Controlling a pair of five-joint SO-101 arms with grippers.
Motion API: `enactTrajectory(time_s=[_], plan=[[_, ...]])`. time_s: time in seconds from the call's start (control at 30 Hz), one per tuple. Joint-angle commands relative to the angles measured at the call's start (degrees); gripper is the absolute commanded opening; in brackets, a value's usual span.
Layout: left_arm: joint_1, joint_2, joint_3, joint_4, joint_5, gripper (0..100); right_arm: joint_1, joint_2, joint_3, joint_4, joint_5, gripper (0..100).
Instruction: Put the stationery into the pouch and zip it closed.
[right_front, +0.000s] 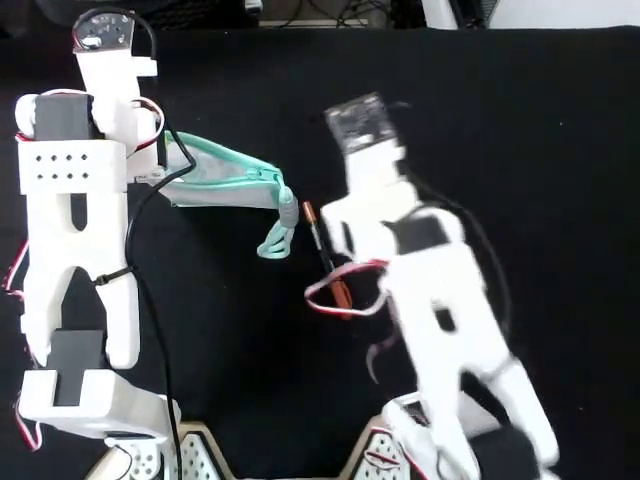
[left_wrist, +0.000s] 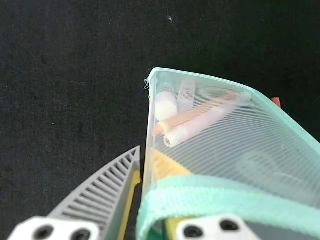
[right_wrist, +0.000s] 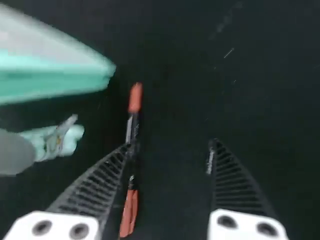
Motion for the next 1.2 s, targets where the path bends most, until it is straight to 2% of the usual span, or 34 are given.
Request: enactTrajectory(time_s=[0.0,0.33,0.6,0.7,0.9,1.0,1.17], plan=[[-1.45,3.25,4.26,-0.18,0.44,3,-2.9,10.68,-6.29,-1.76,-0.18,21.9],[-1.63,3.25,4.26,-0.18,0.44,3,-5.89,35.65,-20.09,-2.9,-0.18,21.9],[-1.63,3.25,4.26,-0.18,0.35,3,-4.31,43.3,-26.51,-2.11,-0.18,19.2],[-1.63,3.25,4.26,-0.18,0.35,3,-1.76,43.38,-26.59,-2.37,-0.18,0.5],[-1.63,3.34,4.26,-0.18,0.44,3,6.15,40.4,-26.33,2.11,0.44,1.1],[-1.63,3.34,4.26,-0.18,0.44,3,11.25,35.91,-24.66,6.59,5.54,1.1],[-1.45,3.34,4.26,-0.18,0.44,3,18.46,27.38,-17.19,7.38,15.91,1.1]])
